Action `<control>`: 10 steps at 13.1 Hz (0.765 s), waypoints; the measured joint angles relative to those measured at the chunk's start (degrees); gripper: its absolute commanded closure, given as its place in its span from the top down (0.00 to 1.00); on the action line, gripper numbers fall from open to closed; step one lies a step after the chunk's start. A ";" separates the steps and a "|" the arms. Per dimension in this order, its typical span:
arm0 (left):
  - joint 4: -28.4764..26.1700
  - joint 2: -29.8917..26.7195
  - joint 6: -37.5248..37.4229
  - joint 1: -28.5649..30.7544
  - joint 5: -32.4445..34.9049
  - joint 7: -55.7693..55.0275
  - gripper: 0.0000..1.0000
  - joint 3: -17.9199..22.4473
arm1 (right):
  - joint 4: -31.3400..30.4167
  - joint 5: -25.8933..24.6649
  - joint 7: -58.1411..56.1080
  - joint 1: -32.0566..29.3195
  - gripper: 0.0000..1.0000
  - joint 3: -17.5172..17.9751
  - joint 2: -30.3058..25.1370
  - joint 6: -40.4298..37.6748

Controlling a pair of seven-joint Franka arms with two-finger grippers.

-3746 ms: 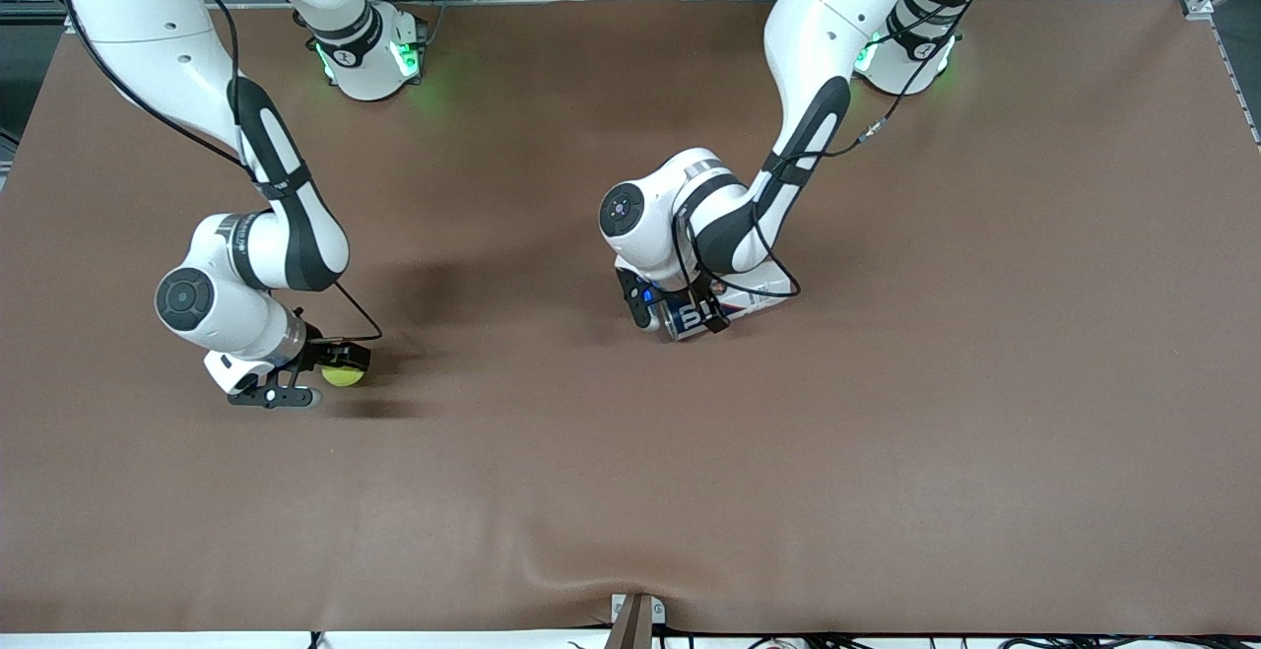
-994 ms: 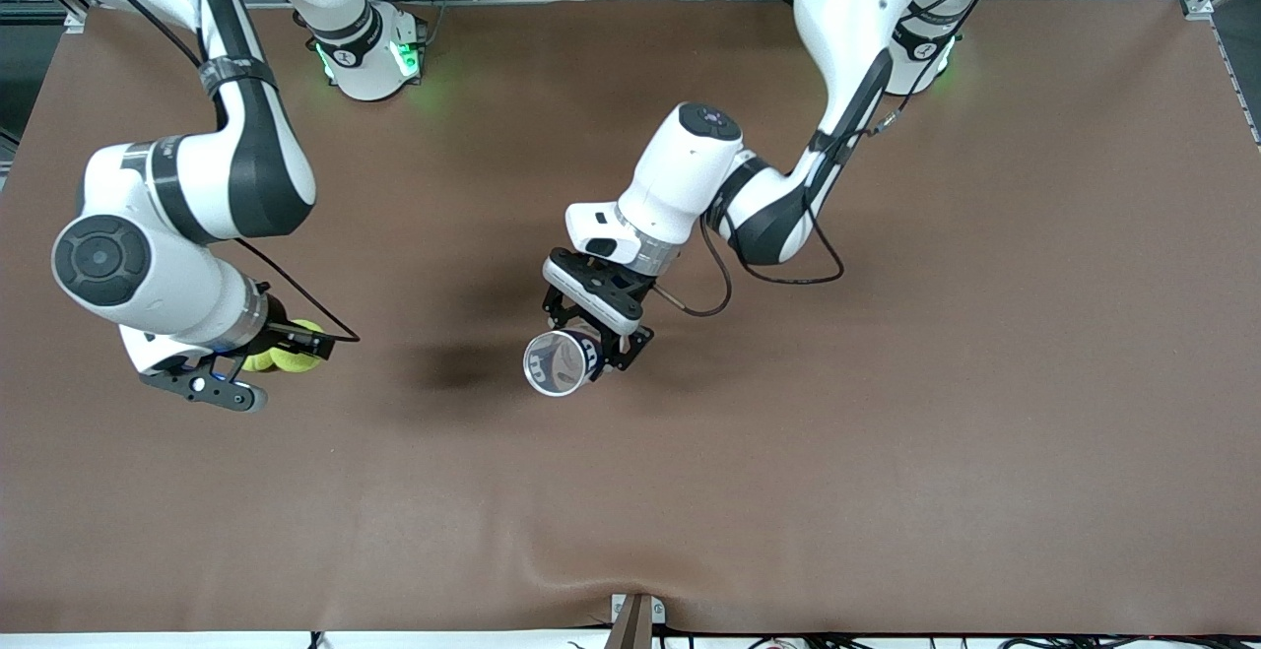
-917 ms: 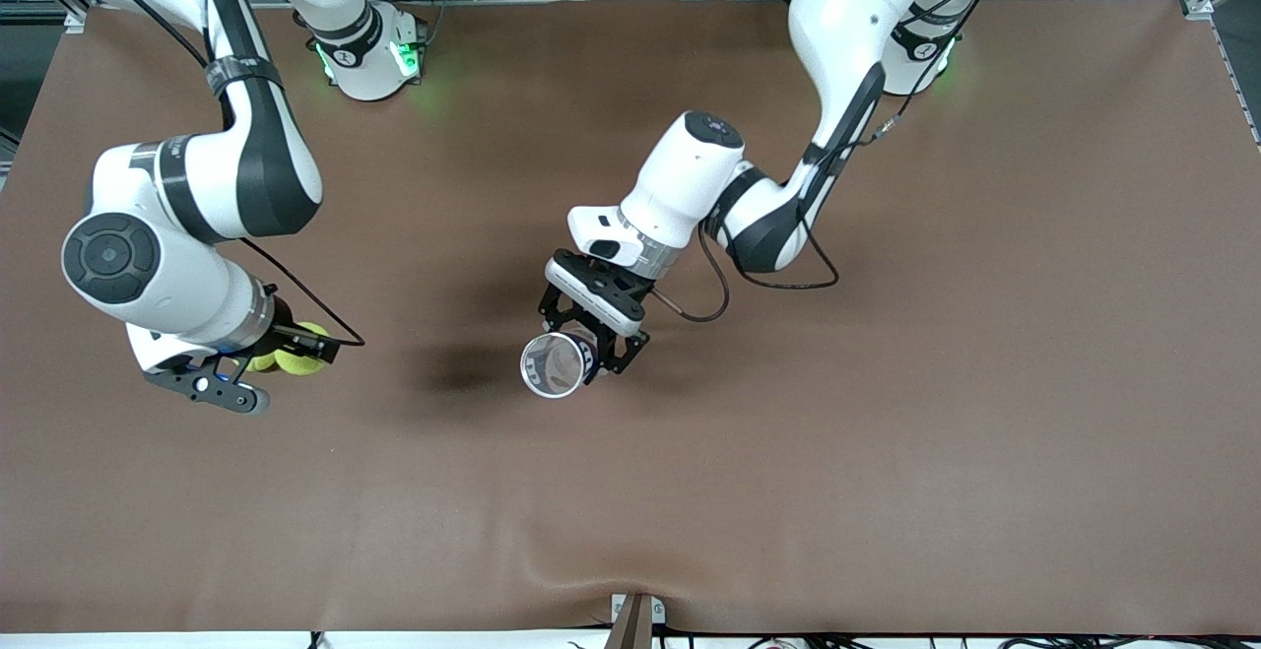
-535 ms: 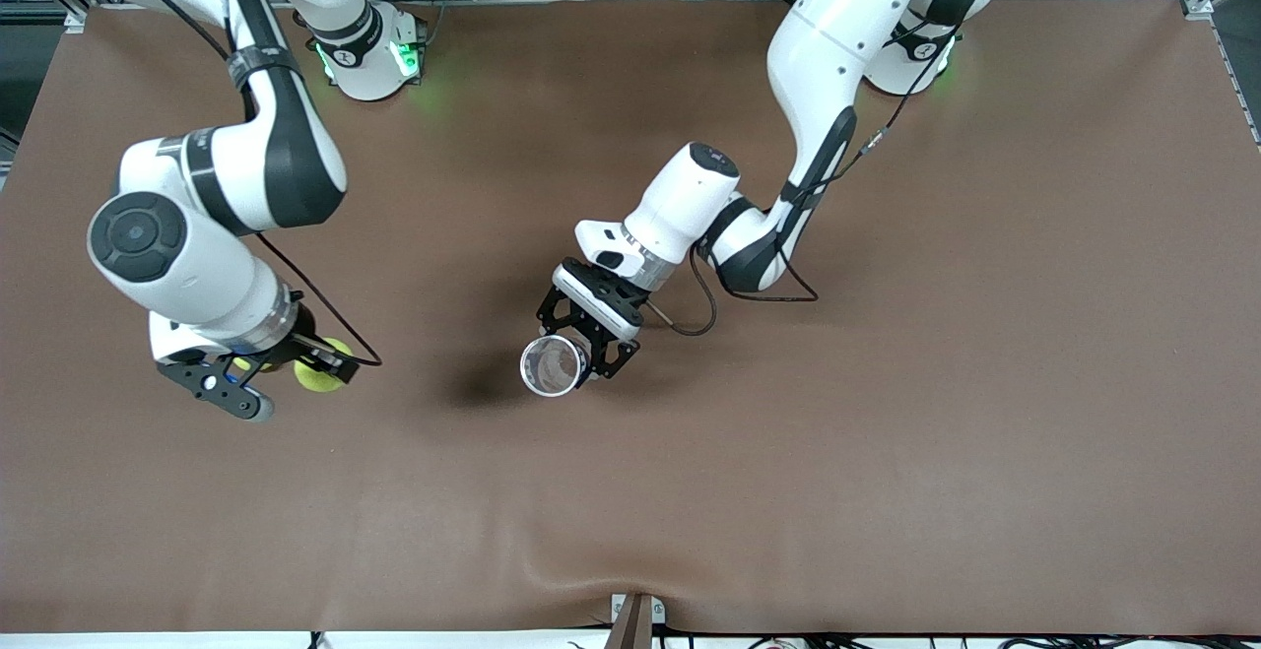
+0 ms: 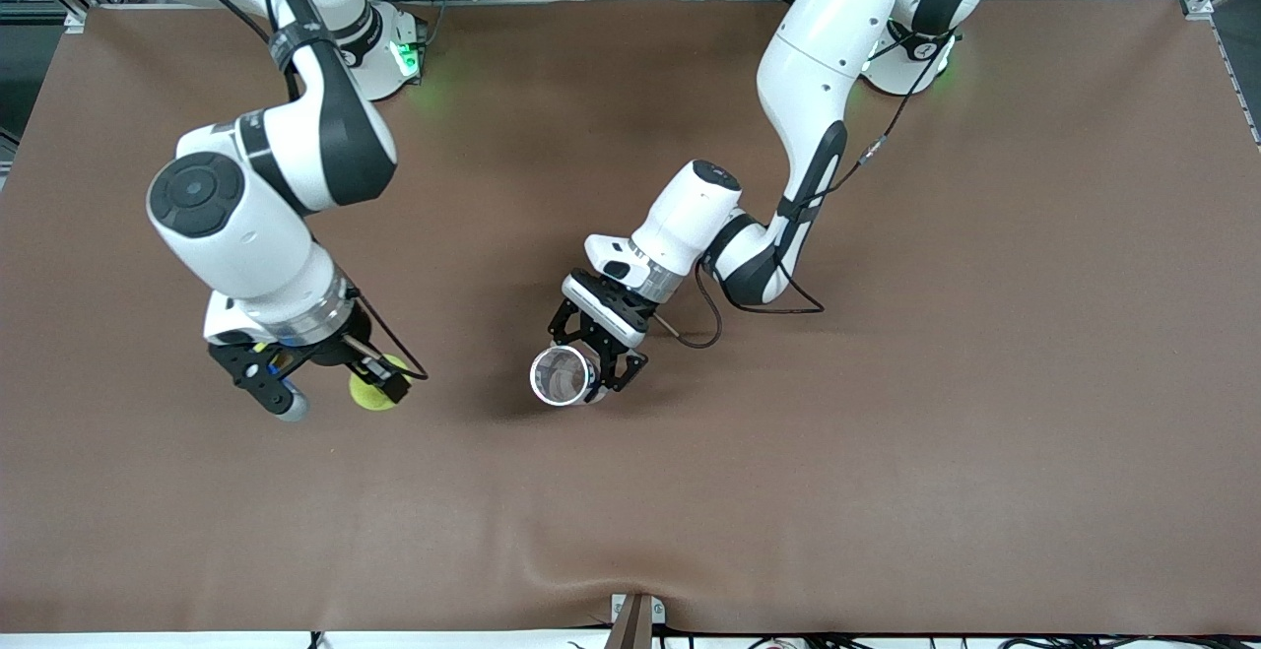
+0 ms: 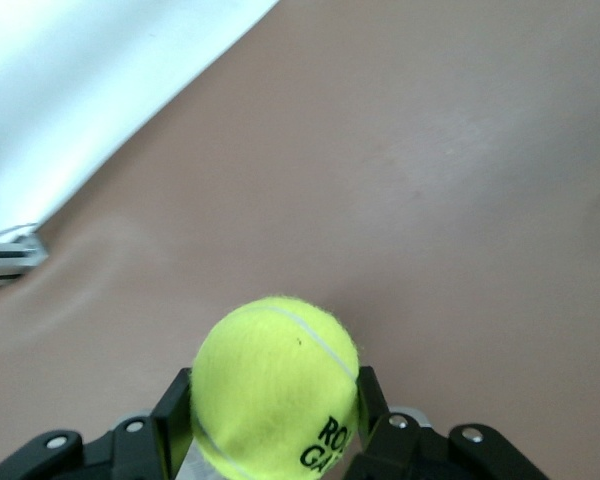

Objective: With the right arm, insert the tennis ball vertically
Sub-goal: 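Move the ball over the can opening with the right gripper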

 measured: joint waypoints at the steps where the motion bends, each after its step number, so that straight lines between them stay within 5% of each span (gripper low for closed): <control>1: 0.13 0.61 1.61 -0.16 0.00 0.00 0.77 0.08 | 0.52 0.32 2.10 0.25 0.47 0.76 0.21 1.44; 10: 1.22 3.07 6.88 -0.30 -1.42 0.00 0.79 0.10 | 1.14 1.81 16.37 4.44 0.47 2.77 1.65 10.64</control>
